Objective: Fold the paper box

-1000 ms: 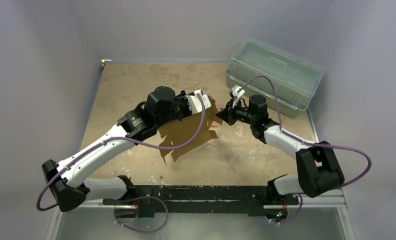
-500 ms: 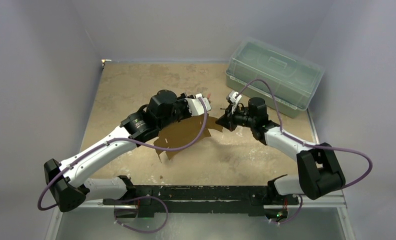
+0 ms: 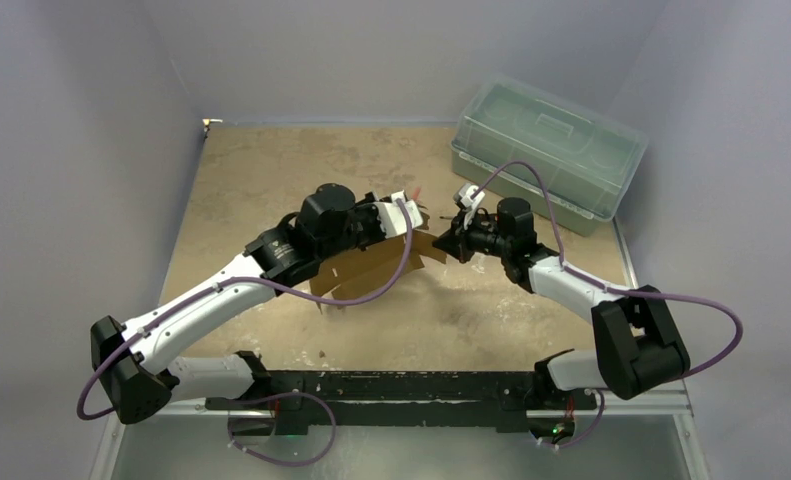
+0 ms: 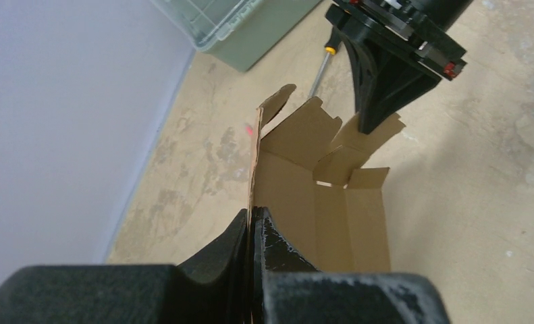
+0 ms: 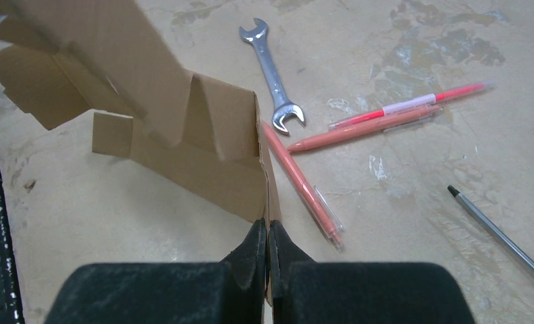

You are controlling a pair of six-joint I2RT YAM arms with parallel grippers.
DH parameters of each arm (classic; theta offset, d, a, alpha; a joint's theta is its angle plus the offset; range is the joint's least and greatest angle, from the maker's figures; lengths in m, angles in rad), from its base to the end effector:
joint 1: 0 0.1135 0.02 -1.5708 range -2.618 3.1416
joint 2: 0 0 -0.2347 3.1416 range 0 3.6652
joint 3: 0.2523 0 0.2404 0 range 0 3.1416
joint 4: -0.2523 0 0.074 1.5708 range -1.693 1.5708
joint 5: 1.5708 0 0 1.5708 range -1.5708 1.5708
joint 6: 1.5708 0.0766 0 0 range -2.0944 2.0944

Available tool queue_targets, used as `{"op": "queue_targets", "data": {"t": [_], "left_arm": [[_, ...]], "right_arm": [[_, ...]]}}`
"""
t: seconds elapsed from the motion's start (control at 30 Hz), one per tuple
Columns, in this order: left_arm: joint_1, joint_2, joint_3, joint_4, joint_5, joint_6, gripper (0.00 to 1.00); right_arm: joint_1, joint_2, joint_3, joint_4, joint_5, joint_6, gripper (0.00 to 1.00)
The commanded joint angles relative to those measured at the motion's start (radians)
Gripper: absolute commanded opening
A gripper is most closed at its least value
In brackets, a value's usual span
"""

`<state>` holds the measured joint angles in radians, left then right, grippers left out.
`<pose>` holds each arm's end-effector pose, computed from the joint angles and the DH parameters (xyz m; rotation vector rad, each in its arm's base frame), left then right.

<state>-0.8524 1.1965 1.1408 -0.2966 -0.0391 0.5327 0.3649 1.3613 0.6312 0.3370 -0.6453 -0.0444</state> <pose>0.2071 -0.2324 0.3270 1.2099 1.4995 -0.1768 0.2727 0.1535 0.1807 -0.8124 1.7983 0.8409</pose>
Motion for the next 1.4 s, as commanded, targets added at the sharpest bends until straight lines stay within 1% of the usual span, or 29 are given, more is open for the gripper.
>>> {"op": "queue_targets", "data": {"t": [0.0, 0.27, 0.47, 0.77, 0.93, 1.13, 1.23, 1.37], "left_arm": [[-0.003, -0.013, -0.037, 0.040, 0.073, -0.063, 0.00], [-0.003, -0.032, -0.046, 0.011, 0.109, -0.116, 0.00], [-0.003, -0.023, -0.061, -0.006, 0.096, -0.167, 0.00], [-0.003, 0.001, -0.064, -0.025, 0.126, -0.291, 0.00], [-0.003, -0.014, -0.089, -0.021, 0.129, -0.341, 0.00], [-0.004, -0.041, -0.145, 0.014, 0.127, -0.376, 0.00], [-0.003, -0.040, -0.162, 0.026, 0.122, -0.386, 0.00], [-0.002, -0.042, -0.180, 0.041, 0.112, -0.401, 0.00]], "right_arm": [[-0.003, -0.021, -0.011, 0.071, 0.024, -0.005, 0.00], [-0.004, -0.016, -0.014, 0.065, -0.017, -0.022, 0.00], [-0.004, -0.017, -0.003, 0.021, -0.053, -0.037, 0.00], [-0.003, -0.010, -0.009, 0.017, -0.071, -0.025, 0.00], [-0.003, -0.003, -0.016, 0.017, -0.104, -0.021, 0.00], [-0.003, 0.045, -0.004, -0.024, -0.116, 0.019, 0.00], [0.000, 0.093, 0.003, -0.022, -0.098, 0.038, 0.00], [0.011, 0.110, -0.004, -0.004, -0.078, 0.038, 0.00]]}}
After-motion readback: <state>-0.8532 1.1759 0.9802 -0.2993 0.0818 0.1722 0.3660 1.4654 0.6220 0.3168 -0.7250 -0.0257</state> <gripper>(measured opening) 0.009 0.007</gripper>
